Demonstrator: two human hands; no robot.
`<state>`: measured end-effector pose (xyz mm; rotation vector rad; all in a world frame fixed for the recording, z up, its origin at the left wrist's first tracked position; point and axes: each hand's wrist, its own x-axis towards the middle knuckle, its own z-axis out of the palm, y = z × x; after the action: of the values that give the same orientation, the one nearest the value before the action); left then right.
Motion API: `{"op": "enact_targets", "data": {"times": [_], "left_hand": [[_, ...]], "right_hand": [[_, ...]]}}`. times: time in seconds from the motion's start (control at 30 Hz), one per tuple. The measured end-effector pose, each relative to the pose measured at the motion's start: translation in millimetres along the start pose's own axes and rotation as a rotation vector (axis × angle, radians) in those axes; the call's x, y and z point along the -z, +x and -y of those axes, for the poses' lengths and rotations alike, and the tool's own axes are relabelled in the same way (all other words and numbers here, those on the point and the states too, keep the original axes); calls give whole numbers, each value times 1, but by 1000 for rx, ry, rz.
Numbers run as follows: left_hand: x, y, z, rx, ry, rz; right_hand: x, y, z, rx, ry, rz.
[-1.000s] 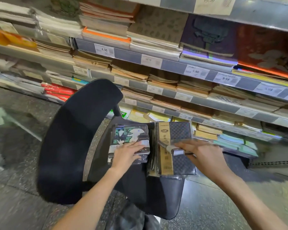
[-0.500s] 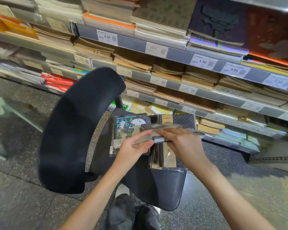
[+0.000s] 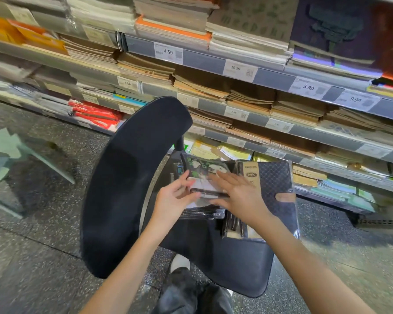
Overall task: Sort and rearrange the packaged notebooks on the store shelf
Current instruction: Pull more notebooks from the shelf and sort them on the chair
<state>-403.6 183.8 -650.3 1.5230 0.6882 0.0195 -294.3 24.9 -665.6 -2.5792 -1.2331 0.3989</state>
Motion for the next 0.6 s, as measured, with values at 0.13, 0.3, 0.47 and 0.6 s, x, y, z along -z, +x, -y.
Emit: {"op": "enact_targets", "data": {"times": [0.13, 0.3, 0.47, 0.6], "left_hand": [[15, 1, 57, 107, 40, 23], [10, 6, 90, 167, 290, 75], [13, 9, 81, 159, 542, 144], [11, 16, 53, 156, 706, 237]], "right_hand": [[-46, -16, -10, -147, -6, 473], [-69, -23, -9, -163, -145, 533], [-62, -15, -11, -199, -79, 585], [-47, -13, -6, -234, 6, 579]]}}
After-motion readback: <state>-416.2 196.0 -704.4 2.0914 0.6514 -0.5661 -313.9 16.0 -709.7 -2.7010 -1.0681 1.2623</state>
